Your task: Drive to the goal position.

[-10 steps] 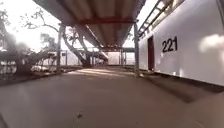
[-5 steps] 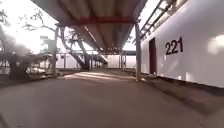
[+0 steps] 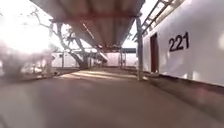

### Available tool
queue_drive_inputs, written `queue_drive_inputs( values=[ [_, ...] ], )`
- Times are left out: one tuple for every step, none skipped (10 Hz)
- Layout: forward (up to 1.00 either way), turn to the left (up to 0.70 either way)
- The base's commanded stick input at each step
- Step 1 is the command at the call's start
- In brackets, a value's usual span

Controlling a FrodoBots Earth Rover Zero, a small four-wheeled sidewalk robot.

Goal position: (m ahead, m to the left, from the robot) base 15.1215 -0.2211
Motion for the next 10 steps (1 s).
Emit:
queue_drive_inputs(
  values=[
    [0.85, 0.0],
    [0.85, 0.0],
    [0.85, 0.0],
    [0.85, 0.0],
    [0.85, 0.0],
    [0.85, 0.0],
    [0.85, 0.0],
    [0.85, 0.0],
    [0.85, 0.0],
    [0.85, 0.0]
  ],
)
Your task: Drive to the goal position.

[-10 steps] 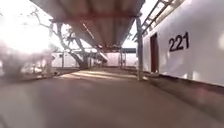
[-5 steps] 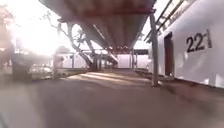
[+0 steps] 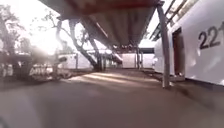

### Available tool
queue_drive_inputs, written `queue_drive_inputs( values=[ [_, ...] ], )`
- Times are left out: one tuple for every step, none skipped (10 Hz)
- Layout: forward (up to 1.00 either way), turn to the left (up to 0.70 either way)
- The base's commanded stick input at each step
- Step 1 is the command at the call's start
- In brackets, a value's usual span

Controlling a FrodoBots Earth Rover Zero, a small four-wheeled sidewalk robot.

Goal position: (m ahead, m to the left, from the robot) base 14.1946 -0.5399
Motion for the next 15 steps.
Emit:
queue_drive_inputs(
  values=[
    [0.85, 0.0],
    [0.85, 0.0],
    [0.85, 0.0],
    [0.85, 0.0],
    [0.85, 0.0],
    [0.85, 0.0],
    [0.85, 0.0],
    [0.85, 0.0],
    [0.85, 0.0],
    [0.85, 0.0],
    [0.85, 0.0],
    [0.85, 0.0],
    [0.85, 0.0],
    [0.85, 0.0],
    [0.85, 0.0]
  ],
)
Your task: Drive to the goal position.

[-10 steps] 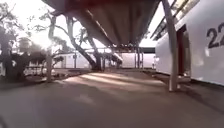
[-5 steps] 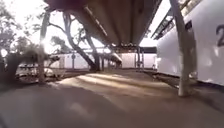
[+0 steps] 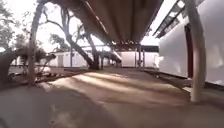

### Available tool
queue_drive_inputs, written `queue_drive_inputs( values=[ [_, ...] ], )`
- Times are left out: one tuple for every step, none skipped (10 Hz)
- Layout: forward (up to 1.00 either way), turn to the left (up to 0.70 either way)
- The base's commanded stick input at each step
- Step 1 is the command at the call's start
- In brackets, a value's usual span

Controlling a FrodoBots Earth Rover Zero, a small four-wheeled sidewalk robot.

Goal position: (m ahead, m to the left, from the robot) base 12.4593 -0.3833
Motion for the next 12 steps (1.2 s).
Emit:
queue_drive_inputs(
  values=[
    [0.85, 0.0],
    [0.85, 0.0],
    [0.85, 0.0],
    [0.85, 0.0],
    [0.85, 0.0],
    [0.85, 0.0],
    [0.85, 0.0],
    [0.85, 0.0],
    [0.85, 0.0],
    [0.85, 0.0],
    [0.85, 0.0],
    [0.85, 0.0]
  ],
)
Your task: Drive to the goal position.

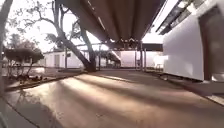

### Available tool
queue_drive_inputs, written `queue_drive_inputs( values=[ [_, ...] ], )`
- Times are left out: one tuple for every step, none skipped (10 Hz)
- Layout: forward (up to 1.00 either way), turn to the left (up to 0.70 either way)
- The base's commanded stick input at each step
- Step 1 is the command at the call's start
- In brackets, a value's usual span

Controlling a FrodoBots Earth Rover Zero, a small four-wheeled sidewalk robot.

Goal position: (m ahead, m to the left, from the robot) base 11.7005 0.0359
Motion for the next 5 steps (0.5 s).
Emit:
queue_drive_inputs(
  values=[
    [0.85, 0.0],
    [0.85, 0.0],
    [0.85, 0.0],
    [0.85, 0.0],
    [0.85, 0.0]
  ],
)
